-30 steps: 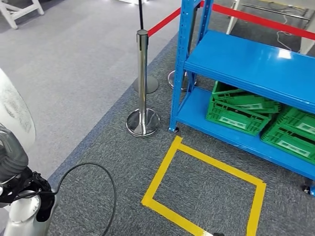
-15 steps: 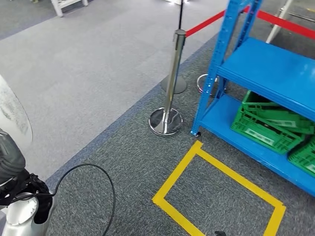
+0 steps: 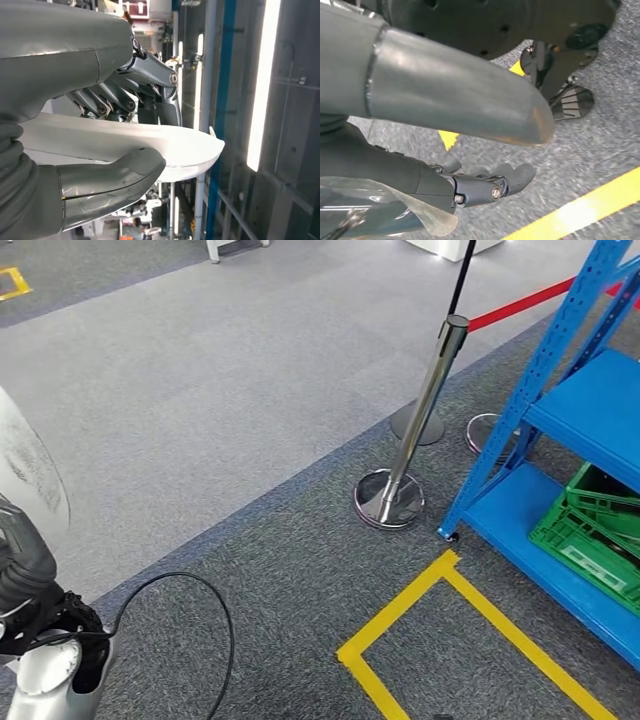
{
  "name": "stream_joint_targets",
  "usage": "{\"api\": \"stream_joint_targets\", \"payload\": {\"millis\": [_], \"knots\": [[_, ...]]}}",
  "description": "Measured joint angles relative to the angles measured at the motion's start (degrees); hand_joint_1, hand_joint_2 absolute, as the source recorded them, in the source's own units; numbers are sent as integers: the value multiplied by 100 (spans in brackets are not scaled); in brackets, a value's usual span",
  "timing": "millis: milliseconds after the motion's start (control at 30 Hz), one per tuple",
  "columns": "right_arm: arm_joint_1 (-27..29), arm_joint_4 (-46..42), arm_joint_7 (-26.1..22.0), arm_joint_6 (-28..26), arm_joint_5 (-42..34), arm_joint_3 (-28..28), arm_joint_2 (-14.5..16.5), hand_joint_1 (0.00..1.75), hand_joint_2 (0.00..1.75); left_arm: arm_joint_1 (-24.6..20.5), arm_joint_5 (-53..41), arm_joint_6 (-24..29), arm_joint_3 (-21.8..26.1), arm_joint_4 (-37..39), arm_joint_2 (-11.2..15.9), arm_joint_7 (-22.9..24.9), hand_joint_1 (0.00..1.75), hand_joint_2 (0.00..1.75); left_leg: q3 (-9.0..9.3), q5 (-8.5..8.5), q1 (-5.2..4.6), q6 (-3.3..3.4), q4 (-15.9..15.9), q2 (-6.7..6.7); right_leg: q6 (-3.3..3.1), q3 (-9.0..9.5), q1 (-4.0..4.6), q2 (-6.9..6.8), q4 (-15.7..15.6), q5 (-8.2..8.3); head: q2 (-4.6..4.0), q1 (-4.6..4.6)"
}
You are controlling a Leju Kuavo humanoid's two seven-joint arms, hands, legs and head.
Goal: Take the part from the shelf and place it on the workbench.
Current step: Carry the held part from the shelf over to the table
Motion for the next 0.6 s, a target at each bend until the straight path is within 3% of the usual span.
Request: {"api": "stream_joint_targets", "payload": {"millis": [33, 100, 167, 233, 300, 333, 400, 467, 533, 600], "knots": [[-1, 0, 1, 4, 2, 1, -1, 0, 0, -1, -2, -1, 1, 1, 1, -1, 175, 175, -24, 14, 14, -39, 3, -64, -16, 40, 4, 52, -62, -16, 0, -2], [-3, 0, 1, 9, 4, -1, -2, 0, 0, 4, -7, -2, 2, 1, 5, -2, 175, 175, -54, 43, 43, -115, -4, -173, -70, 75, 13, -79, -96, 14, 0, 1], [-8, -1, -3, 15, 5, -2, -4, 0, 0, -3, -10, -2, 4, 1, 14, -2, 175, 175, -141, -83, 30, -173, 185, 18, -136, 113, -1, -240, -148, 42, 0, -28], [-1, -2, -7, 20, 9, -2, -5, 0, 0, -12, -14, -4, 5, 1, 17, -1, 175, 175, -421, -430, 25, -225, 817, 374, -175, 134, 7, -417, -174, 45, 0, -64], [12, -2, -6, 23, 16, -2, -5, 0, 0, 3, -15, -12, 5, 2, 17, 0, 175, 175, -713, -703, 46, -264, 1483, 509, -185, 135, 19, -601, -172, 34, 0, -70], [13, -2, -5, 25, 19, -2, -5, 0, 0, 13, -15, -17, 5, 2, 17, 0, 175, 175, -746, -699, 54, -273, 1583, 526, -185, 137, 21, -688, -171, 27, 0, -71], [5, -2, -6, 28, 24, -2, -5, 0, 0, 19, -19, -30, 5, 3, 18, 0, 175, 175, -491, -414, 63, -264, 1137, 581, -172, 155, 22, -842, -170, 10, 0, -73], [-5, -2, -9, 33, 28, -2, -5, 0, 0, 11, -30, -38, 5, 3, 18, 1, 175, 175, -84, -126, 30, -214, 361, 827, -133, 184, 44, -969, -163, -21, 0, -77], [-7, -2, -13, 41, 35, -2, -5, 0, 0, 1, -43, -44, 5, 3, 16, 3, 175, 175, 86, -72, -21, -141, -1, 1000, -81, 206, 78, -1088, -160, -51, 0, -68], [-17, -2, -14, 52, 42, -2, -5, 0, 0, 2, -48, -50, 6, 3, 20, 4, 175, 175, 75, -75, -42, -69, -32, 903, -27, 235, 81, -1207, -174, -70, 0, -57]]}}
